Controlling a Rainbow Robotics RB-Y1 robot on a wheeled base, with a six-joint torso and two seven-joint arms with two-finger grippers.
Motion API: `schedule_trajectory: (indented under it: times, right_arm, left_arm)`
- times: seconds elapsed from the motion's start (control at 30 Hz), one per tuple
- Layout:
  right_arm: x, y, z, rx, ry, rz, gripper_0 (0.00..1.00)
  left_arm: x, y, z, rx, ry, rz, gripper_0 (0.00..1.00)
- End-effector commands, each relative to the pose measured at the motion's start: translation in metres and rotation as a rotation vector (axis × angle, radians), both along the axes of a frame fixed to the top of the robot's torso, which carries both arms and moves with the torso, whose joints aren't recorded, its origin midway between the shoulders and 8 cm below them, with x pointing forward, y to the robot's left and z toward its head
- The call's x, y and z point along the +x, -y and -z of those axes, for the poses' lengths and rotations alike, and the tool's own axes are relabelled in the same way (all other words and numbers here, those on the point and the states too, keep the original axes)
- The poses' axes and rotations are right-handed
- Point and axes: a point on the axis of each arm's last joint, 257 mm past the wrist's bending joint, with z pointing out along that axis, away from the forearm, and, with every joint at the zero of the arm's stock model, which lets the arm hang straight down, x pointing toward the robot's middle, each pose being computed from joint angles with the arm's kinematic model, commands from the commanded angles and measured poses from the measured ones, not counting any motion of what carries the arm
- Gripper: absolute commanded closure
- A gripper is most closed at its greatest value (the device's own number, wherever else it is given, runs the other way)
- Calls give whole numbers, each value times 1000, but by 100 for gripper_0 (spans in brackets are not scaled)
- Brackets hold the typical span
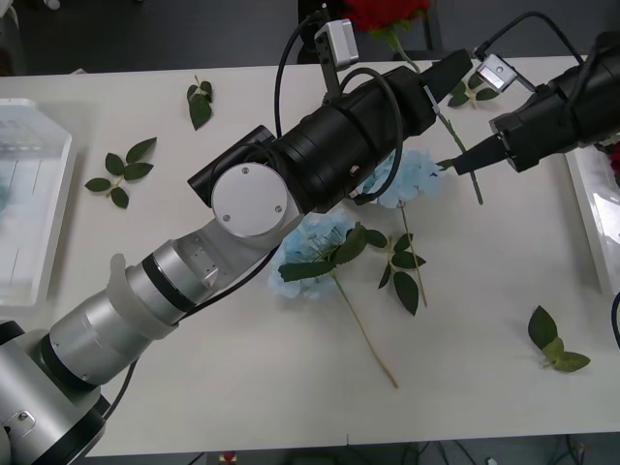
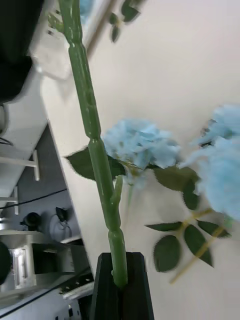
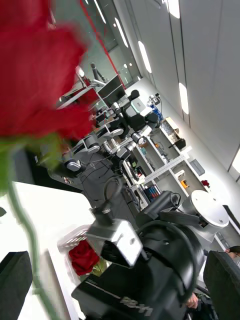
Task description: Place the red flowers into the right box and the blue flowers into the left box. If a person shows an open palm, hand one flower to the person first, then continue sorting.
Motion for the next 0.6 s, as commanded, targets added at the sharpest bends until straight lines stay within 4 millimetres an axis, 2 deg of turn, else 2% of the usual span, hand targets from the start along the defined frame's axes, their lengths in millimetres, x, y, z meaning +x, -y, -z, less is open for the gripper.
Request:
schedule_trajectory:
  times: [0.03, 0.07, 0.13, 0.27, 0.33, 0.37, 0.43, 0.47, 0.6]
  right_arm:
    - [34, 44, -4, -142, 62, 156, 100]
    - [41, 60, -4, -173, 58, 214, 100]
    - [47, 81, -5, -208, 41, 292, 100]
    - [58, 164, -6, -311, -22, 554, 100]
    - [57, 193, -4, -347, -43, 633, 100]
    - [54, 224, -4, -389, -53, 708, 100]
    - [49, 255, -4, -431, -65, 778, 100]
    - [41, 280, -3, -461, -85, 830, 100]
    - [18, 332, -2, -488, -132, 936, 100]
  left_arm:
    - [-10, 16, -26, 33, 118, -13, 0]
    - [-10, 15, -27, 30, 120, -14, 0]
    - [-9, 8, -41, 8, 136, -25, 0]
    - [1, -17, -57, -1, 141, -24, 0]
    - [4, -28, -55, 12, 124, 0, 0]
    - [7, -41, -47, 41, 104, 27, 0]
    - [7, -53, -33, 91, 88, 62, 0]
    - [8, -69, -19, 141, 77, 80, 0]
    - [4, -102, 8, 257, 55, 133, 0]
